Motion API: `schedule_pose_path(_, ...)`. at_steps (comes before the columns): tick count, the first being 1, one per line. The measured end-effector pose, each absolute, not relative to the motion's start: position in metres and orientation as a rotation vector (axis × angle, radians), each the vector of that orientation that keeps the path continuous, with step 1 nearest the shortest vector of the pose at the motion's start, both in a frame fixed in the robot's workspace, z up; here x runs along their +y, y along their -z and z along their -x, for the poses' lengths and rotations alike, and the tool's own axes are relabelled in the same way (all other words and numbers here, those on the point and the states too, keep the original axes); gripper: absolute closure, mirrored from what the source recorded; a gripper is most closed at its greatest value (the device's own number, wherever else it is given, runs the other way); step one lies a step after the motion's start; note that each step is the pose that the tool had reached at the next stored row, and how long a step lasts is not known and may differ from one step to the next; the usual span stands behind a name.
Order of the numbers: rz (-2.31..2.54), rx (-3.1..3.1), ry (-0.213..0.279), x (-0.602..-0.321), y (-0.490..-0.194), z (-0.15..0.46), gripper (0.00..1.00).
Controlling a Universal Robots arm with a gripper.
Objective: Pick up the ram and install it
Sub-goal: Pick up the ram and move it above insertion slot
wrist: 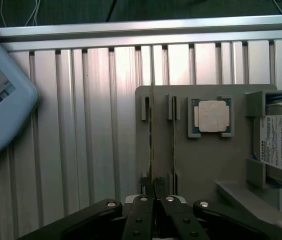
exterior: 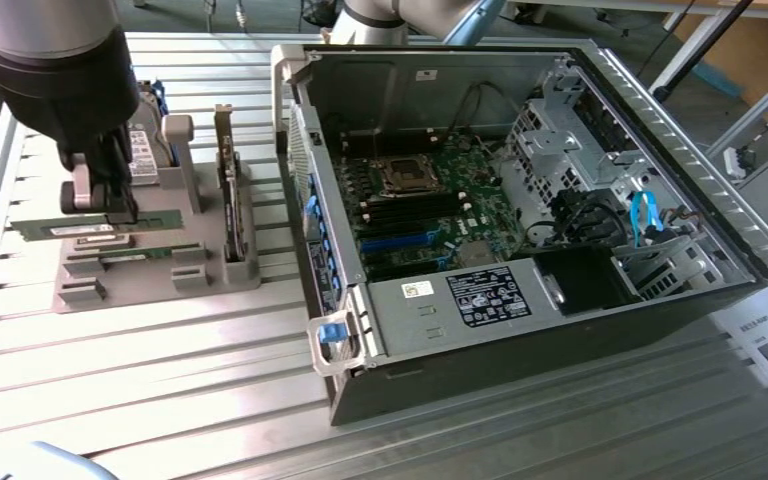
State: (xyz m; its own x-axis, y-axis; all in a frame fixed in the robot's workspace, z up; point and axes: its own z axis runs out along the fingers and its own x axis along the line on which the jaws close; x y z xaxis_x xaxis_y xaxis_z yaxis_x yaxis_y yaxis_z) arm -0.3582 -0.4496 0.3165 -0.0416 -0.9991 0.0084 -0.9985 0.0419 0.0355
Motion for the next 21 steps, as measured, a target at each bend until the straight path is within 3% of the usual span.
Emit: schedule_pose_path(21,-2.153,-2.245,0.031,-0.449,-0.343,0.358,0.88)
